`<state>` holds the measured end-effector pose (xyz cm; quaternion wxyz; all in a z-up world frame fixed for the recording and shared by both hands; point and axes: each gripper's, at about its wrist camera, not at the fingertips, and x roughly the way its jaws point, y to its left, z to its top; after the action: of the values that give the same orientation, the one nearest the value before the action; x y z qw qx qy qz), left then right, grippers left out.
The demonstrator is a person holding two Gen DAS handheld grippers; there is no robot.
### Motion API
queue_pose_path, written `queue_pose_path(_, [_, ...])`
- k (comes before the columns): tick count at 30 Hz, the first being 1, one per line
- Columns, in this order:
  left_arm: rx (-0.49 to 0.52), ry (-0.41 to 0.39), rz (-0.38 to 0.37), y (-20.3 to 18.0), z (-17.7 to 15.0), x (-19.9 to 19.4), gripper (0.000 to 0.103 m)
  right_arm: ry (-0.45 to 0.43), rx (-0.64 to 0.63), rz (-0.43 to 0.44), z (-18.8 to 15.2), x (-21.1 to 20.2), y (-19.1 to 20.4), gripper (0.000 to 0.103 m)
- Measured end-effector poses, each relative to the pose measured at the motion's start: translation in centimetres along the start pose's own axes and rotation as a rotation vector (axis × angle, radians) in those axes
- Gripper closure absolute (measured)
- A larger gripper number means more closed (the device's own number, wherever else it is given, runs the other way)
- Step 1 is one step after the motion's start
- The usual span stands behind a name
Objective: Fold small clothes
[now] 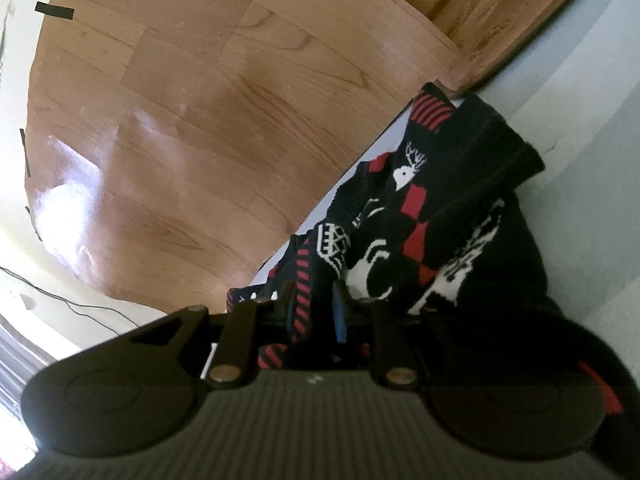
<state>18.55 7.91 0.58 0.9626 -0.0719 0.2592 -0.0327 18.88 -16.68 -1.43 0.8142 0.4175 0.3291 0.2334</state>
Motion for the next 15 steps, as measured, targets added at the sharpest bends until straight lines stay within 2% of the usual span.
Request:
queue_pose_path(3, [0.067,0.038,0.026,-1.3,-0.5,1.0,0.045,-0.001,-0.006,0.003,0.0,0.2,-0.1,0.078])
queue_pose_path(6, [0.100,0.175,0.095,-1.5,-1.3,3.6,0.039,0.012,-0.044,-0.005,-0.2,0.3,0.3,0.075])
queue_pose_path(8, [0.040,0.184,0.082,-0.5,-1.1,3.8,0.031,0.046,-0.087,-0.018,-0.4,0.7,0.9,0.076])
queue_pose_path(10, [-0.001,0.196,0.064,0.3,-1.0,4.0,0.030,0.058,-0.175,-0.061,-0.9,1.2,2.2,0.091])
queue_pose_path(12, [0.000,0.191,0.066,0.2,-1.0,4.1,0.032,0.035,-0.266,-0.082,-1.2,1.3,3.7,0.091])
queue_pose_path(15, [0.017,0.157,0.073,-0.1,-1.1,3.4,0.036,-0.033,-0.350,0.000,-0.4,0.6,6.2,0.091])
